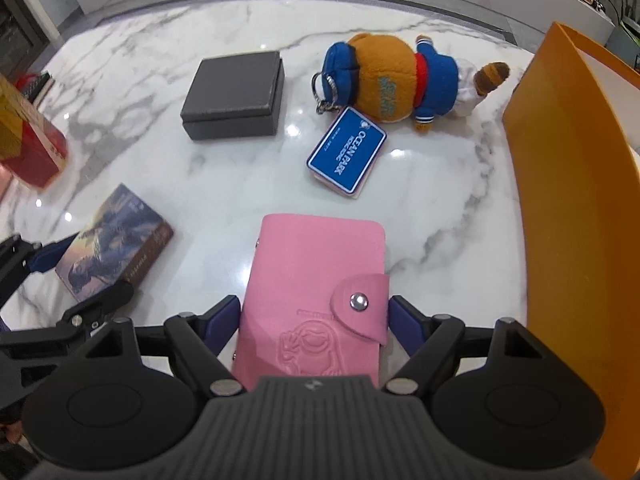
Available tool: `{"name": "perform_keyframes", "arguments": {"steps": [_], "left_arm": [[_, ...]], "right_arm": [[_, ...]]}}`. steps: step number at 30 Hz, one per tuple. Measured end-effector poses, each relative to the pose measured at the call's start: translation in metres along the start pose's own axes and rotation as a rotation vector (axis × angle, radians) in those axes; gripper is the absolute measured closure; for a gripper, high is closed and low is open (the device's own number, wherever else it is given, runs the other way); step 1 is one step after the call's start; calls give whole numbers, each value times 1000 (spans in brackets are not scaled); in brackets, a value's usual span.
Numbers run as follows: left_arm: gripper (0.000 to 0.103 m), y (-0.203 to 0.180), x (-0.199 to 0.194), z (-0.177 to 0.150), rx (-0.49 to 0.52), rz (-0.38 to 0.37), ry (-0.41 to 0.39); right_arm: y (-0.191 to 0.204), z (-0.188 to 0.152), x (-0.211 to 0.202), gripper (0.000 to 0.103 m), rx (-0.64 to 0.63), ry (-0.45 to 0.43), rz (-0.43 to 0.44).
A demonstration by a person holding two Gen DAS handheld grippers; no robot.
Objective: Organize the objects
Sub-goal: 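Grasp the photo-card book with the left tool while the right tool grasps the pink wallet, then carry the photo-card book and pink wallet over the orange box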
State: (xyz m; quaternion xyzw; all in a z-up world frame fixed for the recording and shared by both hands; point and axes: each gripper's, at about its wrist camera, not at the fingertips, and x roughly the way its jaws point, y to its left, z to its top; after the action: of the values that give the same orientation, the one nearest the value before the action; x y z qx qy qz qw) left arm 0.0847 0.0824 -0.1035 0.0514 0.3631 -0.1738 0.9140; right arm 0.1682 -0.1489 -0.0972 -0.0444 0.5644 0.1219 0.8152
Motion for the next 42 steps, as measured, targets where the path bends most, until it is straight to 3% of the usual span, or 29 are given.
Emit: {"name": "perform_keyframes", "arguments": {"steps": [8, 18, 24, 27, 42], "left_arm": [[35, -6, -13, -10, 4, 29, 32], [34, -20, -12, -19, 36, 55, 97], [30, -22, -5, -12, 41, 79, 101], [35, -22, -1, -13, 22, 78, 97], [37, -30, -5, -13, 2, 82, 92]], "right_arm": [[-5, -4, -10, 22, 14, -12, 33], [7, -10, 3, 22, -77, 36, -11], [10, -10, 8, 22, -100, 44, -19], [10, -9, 9, 22, -100, 50, -21], [12, -7, 20, 18, -109, 46, -34]]}}
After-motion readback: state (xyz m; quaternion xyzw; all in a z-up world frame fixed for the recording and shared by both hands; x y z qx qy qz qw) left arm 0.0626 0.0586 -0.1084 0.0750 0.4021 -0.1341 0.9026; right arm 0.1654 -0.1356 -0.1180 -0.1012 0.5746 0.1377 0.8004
